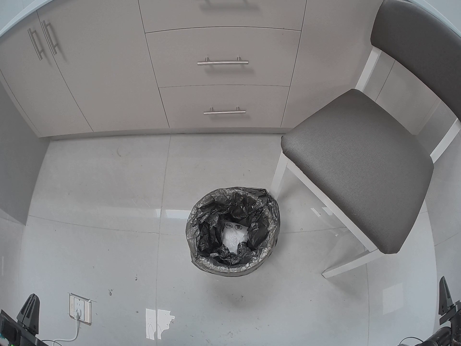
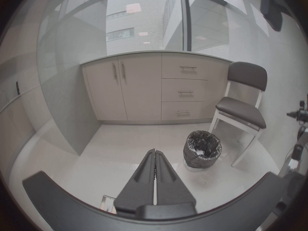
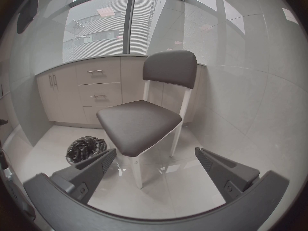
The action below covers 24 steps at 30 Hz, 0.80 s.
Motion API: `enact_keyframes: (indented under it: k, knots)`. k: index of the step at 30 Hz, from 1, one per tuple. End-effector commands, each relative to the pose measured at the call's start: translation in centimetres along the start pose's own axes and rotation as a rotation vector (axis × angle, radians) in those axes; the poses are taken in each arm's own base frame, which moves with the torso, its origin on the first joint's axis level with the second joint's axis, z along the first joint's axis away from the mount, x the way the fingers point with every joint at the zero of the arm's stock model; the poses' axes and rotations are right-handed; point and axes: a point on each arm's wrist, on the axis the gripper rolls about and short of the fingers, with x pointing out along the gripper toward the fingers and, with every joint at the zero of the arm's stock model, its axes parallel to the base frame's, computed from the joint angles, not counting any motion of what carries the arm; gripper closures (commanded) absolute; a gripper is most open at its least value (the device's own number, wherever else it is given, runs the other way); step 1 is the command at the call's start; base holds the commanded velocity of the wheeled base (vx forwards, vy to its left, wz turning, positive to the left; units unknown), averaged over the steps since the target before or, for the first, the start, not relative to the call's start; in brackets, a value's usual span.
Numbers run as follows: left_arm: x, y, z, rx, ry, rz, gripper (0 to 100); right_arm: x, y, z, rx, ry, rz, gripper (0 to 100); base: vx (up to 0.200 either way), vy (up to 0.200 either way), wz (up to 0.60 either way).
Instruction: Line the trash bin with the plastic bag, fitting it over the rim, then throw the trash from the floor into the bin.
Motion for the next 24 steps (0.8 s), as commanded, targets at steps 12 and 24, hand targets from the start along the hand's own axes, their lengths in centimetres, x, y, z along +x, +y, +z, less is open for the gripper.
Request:
enact_keyframes:
  k: [12,24]
  knots:
    - [0.22,0.01,-0.64,0.002,-0.016,0.005,100,-0.06,0.44,-1.1,-0.014,0.058,0.189,0,0.0,0.0,0.0]
    - [0.22,0.03,-0.62,-0.033,-0.018,0.009,100,-0.06,0.43,-1.12,0.007,0.061,0.187,0,0.0,0.0,0.0]
